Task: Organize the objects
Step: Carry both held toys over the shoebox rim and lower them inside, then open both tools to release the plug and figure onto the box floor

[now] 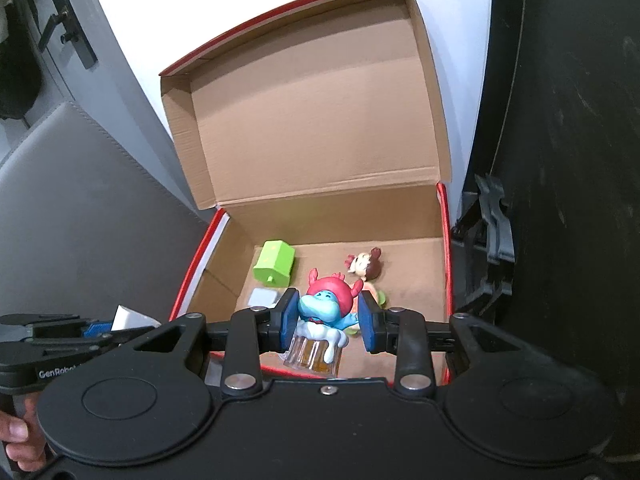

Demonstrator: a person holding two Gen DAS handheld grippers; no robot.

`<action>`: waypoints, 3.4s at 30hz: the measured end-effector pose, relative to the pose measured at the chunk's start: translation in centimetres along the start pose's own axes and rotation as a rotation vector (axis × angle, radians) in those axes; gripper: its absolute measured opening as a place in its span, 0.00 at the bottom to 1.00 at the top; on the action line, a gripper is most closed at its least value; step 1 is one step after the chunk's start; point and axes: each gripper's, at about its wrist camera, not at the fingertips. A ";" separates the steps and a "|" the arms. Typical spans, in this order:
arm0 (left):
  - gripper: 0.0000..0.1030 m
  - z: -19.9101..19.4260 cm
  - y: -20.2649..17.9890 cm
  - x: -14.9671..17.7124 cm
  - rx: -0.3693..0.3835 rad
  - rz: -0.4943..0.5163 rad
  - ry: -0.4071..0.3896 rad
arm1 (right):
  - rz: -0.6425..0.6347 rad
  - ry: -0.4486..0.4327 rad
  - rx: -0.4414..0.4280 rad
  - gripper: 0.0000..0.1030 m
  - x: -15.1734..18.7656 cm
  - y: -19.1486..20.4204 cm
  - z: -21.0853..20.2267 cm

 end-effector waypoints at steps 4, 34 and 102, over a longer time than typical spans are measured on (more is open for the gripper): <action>0.20 0.9 0.1 -0.3 0.002 -0.003 0.006 | -0.006 0.006 0.015 0.31 -0.6 -0.4 1.2; 0.20 9.4 1.2 -4.0 -0.004 -0.133 0.030 | -0.068 0.080 0.068 0.31 -3.2 -2.4 9.1; 0.24 19.9 1.9 -1.2 -0.112 -0.267 0.164 | -0.111 0.098 0.064 0.34 -2.0 -2.3 15.7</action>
Point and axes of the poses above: each gripper's, at about its wrist camera, not at the fingertips, and z roughly the way its jaws point, y to its left, x to its underside, and after that the axes turned 14 degrees about -y, right-handed
